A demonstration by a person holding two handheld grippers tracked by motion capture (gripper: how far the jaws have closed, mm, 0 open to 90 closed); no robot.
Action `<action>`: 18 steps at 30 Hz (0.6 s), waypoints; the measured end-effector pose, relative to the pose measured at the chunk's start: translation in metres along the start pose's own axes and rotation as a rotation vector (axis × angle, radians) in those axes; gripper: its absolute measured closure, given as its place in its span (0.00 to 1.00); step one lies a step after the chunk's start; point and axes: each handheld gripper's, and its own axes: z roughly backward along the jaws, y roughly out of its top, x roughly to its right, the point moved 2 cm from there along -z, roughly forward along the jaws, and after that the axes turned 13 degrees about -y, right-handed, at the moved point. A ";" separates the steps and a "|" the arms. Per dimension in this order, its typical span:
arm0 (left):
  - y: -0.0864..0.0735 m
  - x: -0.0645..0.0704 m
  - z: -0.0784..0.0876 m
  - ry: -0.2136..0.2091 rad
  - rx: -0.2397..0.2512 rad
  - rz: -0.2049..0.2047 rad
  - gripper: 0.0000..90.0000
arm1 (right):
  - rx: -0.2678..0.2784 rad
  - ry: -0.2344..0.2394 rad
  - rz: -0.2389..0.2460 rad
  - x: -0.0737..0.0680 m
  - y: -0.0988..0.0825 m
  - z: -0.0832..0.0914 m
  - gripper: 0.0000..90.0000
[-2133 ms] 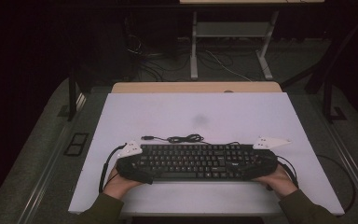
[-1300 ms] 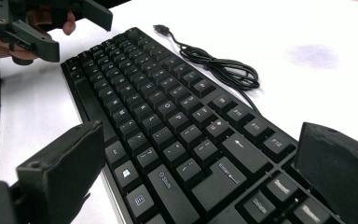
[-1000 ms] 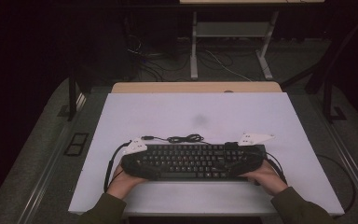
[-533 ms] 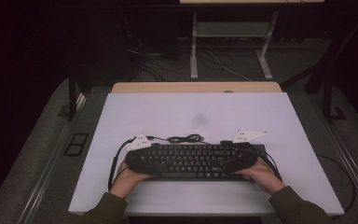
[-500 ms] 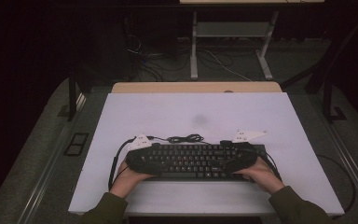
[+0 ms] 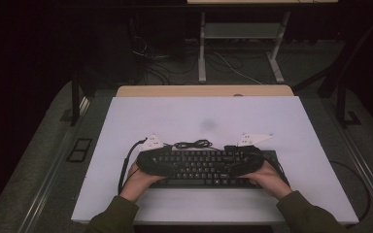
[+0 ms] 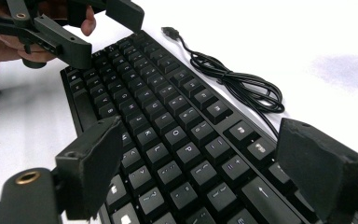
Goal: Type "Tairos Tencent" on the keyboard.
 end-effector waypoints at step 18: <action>-0.004 0.002 -0.007 0.021 -0.028 -0.014 0.18 | -0.039 0.027 0.051 -0.004 -0.006 0.002 0.68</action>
